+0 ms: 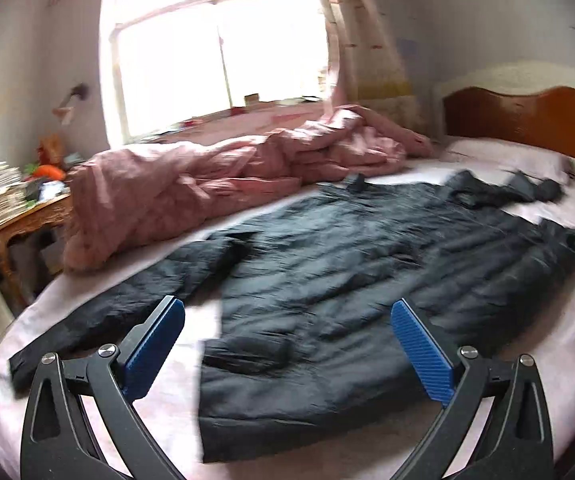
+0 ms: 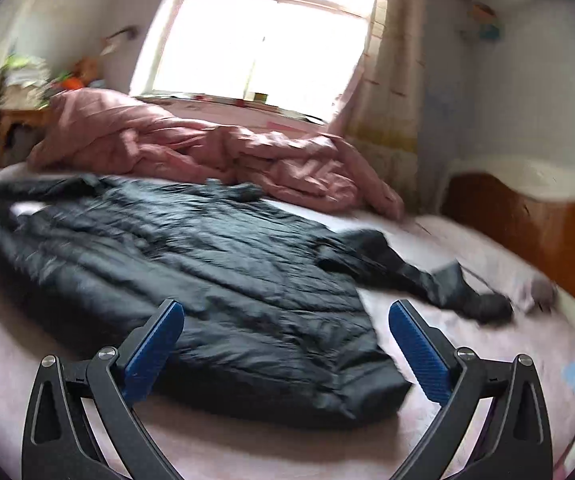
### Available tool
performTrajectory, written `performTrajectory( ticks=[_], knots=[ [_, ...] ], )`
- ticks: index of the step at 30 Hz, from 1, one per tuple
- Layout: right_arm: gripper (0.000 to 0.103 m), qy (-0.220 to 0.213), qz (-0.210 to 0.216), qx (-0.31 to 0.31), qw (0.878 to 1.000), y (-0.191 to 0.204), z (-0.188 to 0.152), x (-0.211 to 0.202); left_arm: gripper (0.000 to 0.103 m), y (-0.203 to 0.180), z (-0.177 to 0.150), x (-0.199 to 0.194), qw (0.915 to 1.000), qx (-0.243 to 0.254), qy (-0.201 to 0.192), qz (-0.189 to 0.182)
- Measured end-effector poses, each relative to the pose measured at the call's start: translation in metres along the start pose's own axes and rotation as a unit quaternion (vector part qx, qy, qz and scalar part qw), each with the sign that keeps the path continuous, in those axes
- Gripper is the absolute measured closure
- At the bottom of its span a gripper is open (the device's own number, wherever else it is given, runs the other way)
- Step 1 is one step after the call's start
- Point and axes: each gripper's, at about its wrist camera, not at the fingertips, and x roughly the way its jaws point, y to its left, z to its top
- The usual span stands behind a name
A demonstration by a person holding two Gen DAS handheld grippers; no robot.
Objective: Fold large clothes
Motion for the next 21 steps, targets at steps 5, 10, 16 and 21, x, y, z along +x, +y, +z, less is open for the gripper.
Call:
performTrajectory(
  ticks=[5,10,16,21],
  knots=[
    [0.000,0.017,0.077,-0.089,0.993,0.032,-0.007,-0.009,0.000,-0.026,-0.010,0.005,0.9961,0.041,0.035,-0.069],
    [0.000,0.072,0.091,-0.120,0.986,0.053,-0.017,0.007,0.000,-0.065,-0.024,0.020,0.9851,0.117,0.093,-0.086],
    [0.000,0.086,0.091,-0.115,0.985,0.057,-0.021,0.010,0.002,-0.081,-0.029,0.016,0.9693,0.098,0.137,-0.179],
    [0.018,0.119,0.181,-0.048,0.975,0.046,-0.017,0.009,0.024,-0.077,-0.035,0.034,0.9618,0.042,0.187,-0.195]
  ],
)
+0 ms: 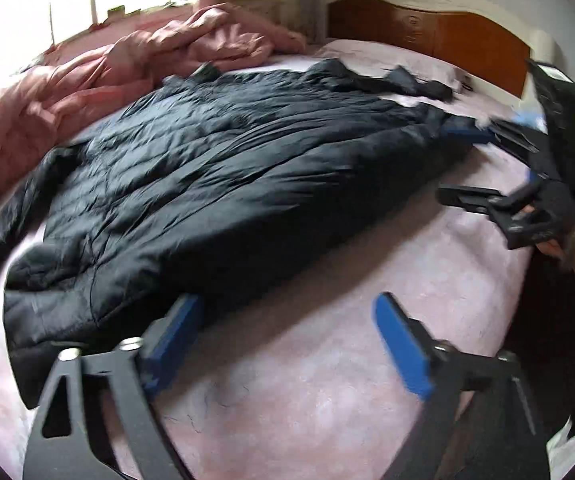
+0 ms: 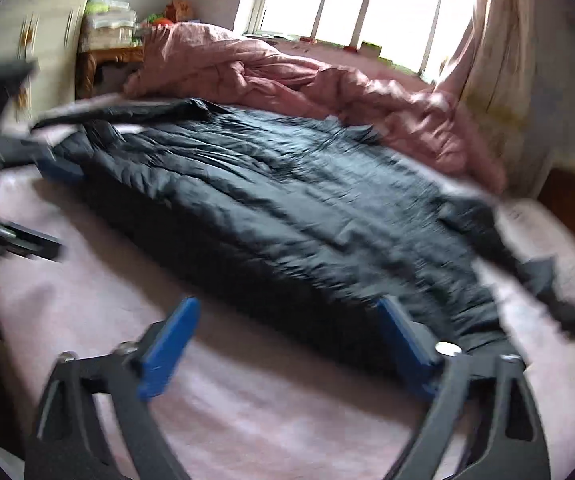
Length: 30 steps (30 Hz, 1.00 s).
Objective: Fold large clothes
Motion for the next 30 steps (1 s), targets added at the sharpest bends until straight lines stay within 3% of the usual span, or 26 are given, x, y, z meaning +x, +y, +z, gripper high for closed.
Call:
performTrajectory(
  ticks=[3,5,8,11,14,16,18,21,23,25,30],
  knots=[
    [0.018,0.019,0.023,0.026,0.999,-0.007,0.000,0.006,0.024,0.012,0.001,0.001,0.9991,-0.029,-0.014,0.029],
    [0.018,0.026,0.013,0.036,0.999,-0.009,-0.001,0.011,0.024,0.016,0.002,0.003,0.9988,-0.035,-0.020,0.030],
    [0.018,0.048,-0.028,0.049,0.997,-0.016,-0.004,0.025,0.024,0.013,0.004,0.008,0.9973,-0.020,-0.027,0.065],
    [0.018,0.054,-0.042,0.045,0.997,-0.017,-0.005,0.032,0.024,0.009,0.003,0.014,0.9958,-0.005,-0.020,0.089],
    [0.018,0.047,-0.078,0.018,0.996,-0.010,-0.004,0.031,0.021,-0.004,0.001,0.014,0.9908,0.036,-0.021,0.129],
    [0.018,0.045,-0.103,-0.002,0.994,-0.005,-0.005,0.029,0.011,-0.016,-0.002,0.011,0.9838,0.081,-0.023,0.159],
    [0.018,0.042,-0.129,-0.019,0.991,-0.003,-0.005,0.028,0.007,-0.021,-0.005,0.012,0.9750,0.117,-0.017,0.188],
    [0.018,0.045,-0.166,-0.024,0.985,-0.006,-0.002,0.032,0.001,-0.007,0.000,0.016,0.9765,0.090,-0.009,0.196],
    [0.018,0.050,-0.192,-0.024,0.980,-0.011,0.000,0.036,0.000,0.002,0.002,0.020,0.9689,0.087,-0.011,0.231],
    [0.018,0.053,-0.209,-0.018,0.976,-0.019,0.001,0.039,0.000,0.012,0.003,0.025,0.9555,0.091,-0.012,0.280],
    [0.018,0.054,-0.226,0.028,0.972,-0.045,0.001,0.034,0.000,0.042,0.006,0.011,0.9499,0.033,-0.042,0.308]
  ],
)
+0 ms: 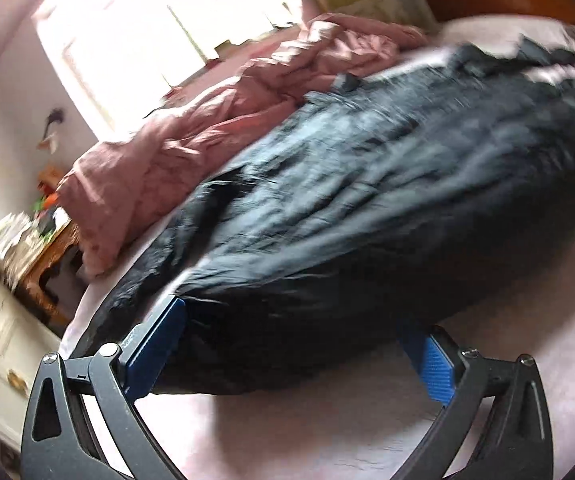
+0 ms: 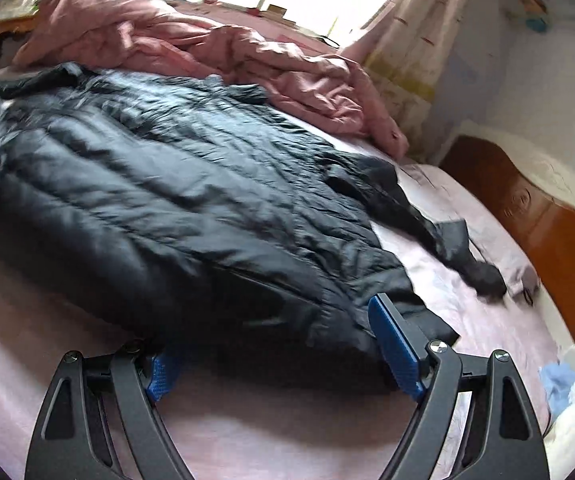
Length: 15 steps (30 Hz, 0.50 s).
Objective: Fold large clothes
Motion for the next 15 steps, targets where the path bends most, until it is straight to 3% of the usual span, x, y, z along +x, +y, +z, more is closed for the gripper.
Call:
performTrajectory(
  ticks=[3,5,6,7,9,15],
  knots=[
    [0.018,-0.014,0.010,0.014,1.000,-0.010,-0.001,-0.005,0.002,0.008,0.000,-0.008,0.9995,-0.012,-0.025,-0.012],
    [0.031,-0.006,0.013,0.009,1.000,-0.010,-0.002,-0.003,0.016,0.003,0.001,-0.008,0.9994,-0.001,-0.026,-0.024],
    [0.049,0.001,0.020,0.008,1.000,-0.008,-0.003,0.000,0.039,0.001,0.000,-0.006,0.9990,-0.001,-0.016,-0.042],
    [0.061,0.010,0.028,0.008,1.000,-0.007,-0.004,0.003,0.050,-0.002,-0.001,-0.002,0.9977,-0.002,0.002,-0.068],
    [0.068,0.017,0.036,0.003,0.999,-0.005,-0.006,0.003,0.074,-0.005,-0.003,-0.001,0.9956,-0.007,0.019,-0.092],
    [0.072,0.034,0.061,-0.015,0.997,0.000,-0.017,-0.015,0.076,0.008,-0.014,-0.023,0.9879,-0.045,0.040,-0.143]
  ],
)
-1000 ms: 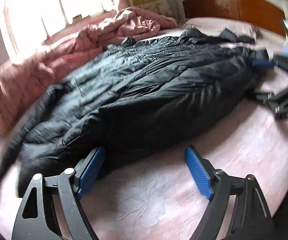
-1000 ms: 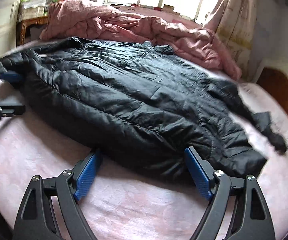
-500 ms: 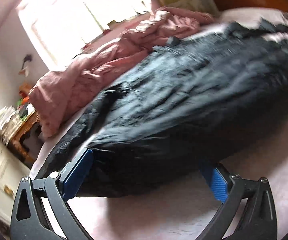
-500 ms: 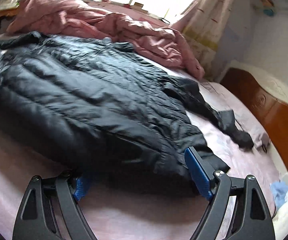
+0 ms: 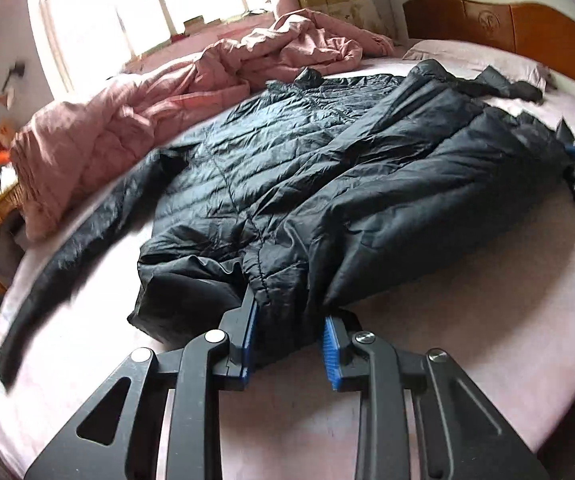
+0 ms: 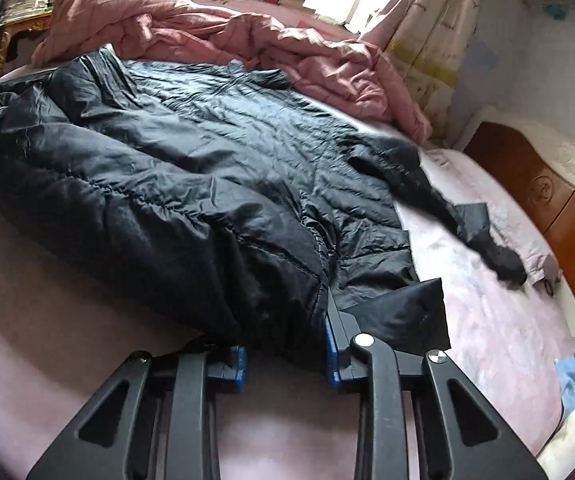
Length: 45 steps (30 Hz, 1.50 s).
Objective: Fold large clothes
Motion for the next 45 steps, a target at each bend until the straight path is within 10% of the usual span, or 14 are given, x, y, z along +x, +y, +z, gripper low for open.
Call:
performTrajectory(
  ticks=[9,13,16,25,30,37,41,42,45],
  knots=[
    [0.072,-0.015,0.042,0.004,0.999,-0.006,-0.005,-0.073,0.068,0.009,-0.011,-0.051,0.9995,-0.011,0.014,-0.025],
    [0.041,-0.054,-0.010,0.027,0.998,-0.021,0.022,-0.081,0.043,0.014,0.015,-0.064,0.9991,-0.018,-0.036,0.013],
    [0.035,-0.068,-0.025,0.050,0.996,-0.033,0.048,-0.073,0.021,0.020,0.046,-0.060,0.9953,-0.006,-0.077,0.059],
    [0.020,-0.036,-0.070,0.082,0.994,-0.052,0.122,0.023,0.011,0.053,0.113,0.039,0.9875,-0.016,-0.068,0.141],
    [0.017,-0.047,-0.084,0.108,0.989,-0.063,0.102,0.047,0.000,0.073,0.103,0.047,0.9856,-0.042,-0.087,0.139],
    [0.016,-0.033,0.000,0.220,0.975,-0.125,0.073,0.054,0.000,0.100,0.075,0.038,0.9904,-0.102,-0.058,0.073],
    [0.016,0.026,0.036,0.261,0.964,-0.139,0.061,0.070,0.000,0.105,0.058,0.082,0.9897,-0.098,0.009,0.104],
    [0.017,0.038,0.046,0.267,0.962,-0.140,0.058,0.076,0.000,0.107,0.054,0.091,0.9903,-0.104,0.023,0.089],
    [0.077,0.050,0.112,0.294,0.948,-0.139,0.053,0.097,0.000,0.114,0.049,0.096,0.9894,-0.125,0.029,0.069]
  ],
)
